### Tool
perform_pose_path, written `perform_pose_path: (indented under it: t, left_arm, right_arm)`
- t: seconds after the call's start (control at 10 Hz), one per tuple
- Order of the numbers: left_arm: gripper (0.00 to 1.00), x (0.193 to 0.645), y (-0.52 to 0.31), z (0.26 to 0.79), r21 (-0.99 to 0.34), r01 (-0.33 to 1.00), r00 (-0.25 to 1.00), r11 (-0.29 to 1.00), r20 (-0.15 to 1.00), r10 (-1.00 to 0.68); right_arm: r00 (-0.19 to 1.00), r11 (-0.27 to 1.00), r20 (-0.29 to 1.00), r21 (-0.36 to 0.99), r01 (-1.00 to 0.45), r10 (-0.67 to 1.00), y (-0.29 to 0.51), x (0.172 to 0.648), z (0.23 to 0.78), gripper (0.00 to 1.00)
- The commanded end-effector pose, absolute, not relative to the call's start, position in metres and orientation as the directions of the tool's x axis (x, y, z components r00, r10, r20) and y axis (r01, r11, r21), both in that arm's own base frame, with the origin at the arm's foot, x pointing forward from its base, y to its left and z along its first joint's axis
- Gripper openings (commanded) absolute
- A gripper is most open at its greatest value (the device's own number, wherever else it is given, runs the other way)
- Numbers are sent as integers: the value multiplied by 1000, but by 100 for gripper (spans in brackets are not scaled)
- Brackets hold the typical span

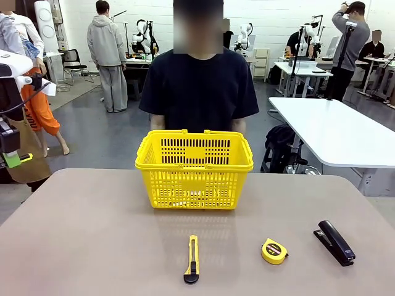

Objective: Place the items the person wants into the basket.
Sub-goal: Pick up the item the person points to and place it in the Market Basket.

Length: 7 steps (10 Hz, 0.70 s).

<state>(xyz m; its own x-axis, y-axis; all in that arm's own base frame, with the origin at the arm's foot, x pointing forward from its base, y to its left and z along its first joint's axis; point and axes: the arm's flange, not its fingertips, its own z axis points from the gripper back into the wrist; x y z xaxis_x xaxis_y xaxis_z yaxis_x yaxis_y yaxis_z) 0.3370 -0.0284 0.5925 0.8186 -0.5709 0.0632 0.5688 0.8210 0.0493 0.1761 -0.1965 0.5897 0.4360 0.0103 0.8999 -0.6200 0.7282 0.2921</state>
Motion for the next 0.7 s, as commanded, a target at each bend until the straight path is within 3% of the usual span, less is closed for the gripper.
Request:
perform_pose_path:
  t: [0.0,0.2,0.3,0.6]
  left_arm:
    - [1,339,-32,594,65,568,819,821,51,-571]
    - [1,339,-32,594,65,568,819,821,51,-571]
    - [12,337,-31,592,52,572,816,818,60,-575]
    - [12,359,-114,646,226,666,687,710,182,-703]
  right_arm:
    - [420,719,908,289,-632,4,-195,178,590,100]
    - [420,719,908,289,-632,4,-195,178,590,100]
    - [420,719,908,289,-632,4,-195,178,590,100]
    - [420,719,908,289,-632,4,-195,178,590,100]
